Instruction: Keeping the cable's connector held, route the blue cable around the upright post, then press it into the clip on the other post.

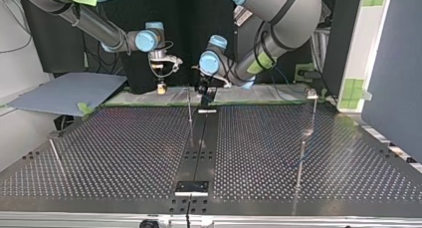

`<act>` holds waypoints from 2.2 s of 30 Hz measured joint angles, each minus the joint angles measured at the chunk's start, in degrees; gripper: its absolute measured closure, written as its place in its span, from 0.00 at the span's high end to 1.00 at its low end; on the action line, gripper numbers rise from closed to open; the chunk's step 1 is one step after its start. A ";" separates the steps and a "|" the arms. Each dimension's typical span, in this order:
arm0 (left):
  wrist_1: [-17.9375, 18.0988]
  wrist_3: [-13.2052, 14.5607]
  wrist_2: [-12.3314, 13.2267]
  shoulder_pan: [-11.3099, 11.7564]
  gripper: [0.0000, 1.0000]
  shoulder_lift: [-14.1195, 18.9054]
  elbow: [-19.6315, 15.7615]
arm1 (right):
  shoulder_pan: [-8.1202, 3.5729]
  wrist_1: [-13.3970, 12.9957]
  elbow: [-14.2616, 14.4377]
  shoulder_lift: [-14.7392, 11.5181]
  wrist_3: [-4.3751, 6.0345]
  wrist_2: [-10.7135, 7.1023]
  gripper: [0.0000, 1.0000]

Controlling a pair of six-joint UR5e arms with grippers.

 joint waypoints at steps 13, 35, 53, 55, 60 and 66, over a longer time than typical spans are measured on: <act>1.38 0.88 0.61 0.81 0.00 -1.30 0.27 | -1.31 0.21 -0.48 0.04 0.02 -0.13 0.00; -5.31 -0.35 -3.73 2.61 0.00 -1.30 7.49 | -4.40 3.01 -3.48 0.16 0.40 -1.70 0.00; -11.97 1.97 -3.18 3.76 0.00 -1.35 7.65 | -7.53 4.52 -5.07 0.18 1.28 -2.58 0.00; -12.46 2.01 -3.18 3.95 0.00 -1.35 7.64 | -7.73 4.73 -5.23 0.19 1.28 -2.60 0.00; -13.73 2.39 -3.35 4.38 0.00 -1.43 7.65 | -8.24 4.94 -5.39 0.24 1.16 -2.61 0.00; -14.32 2.94 -2.97 4.93 0.00 -1.44 7.67 | -8.56 4.81 -5.52 0.26 1.02 -2.62 0.00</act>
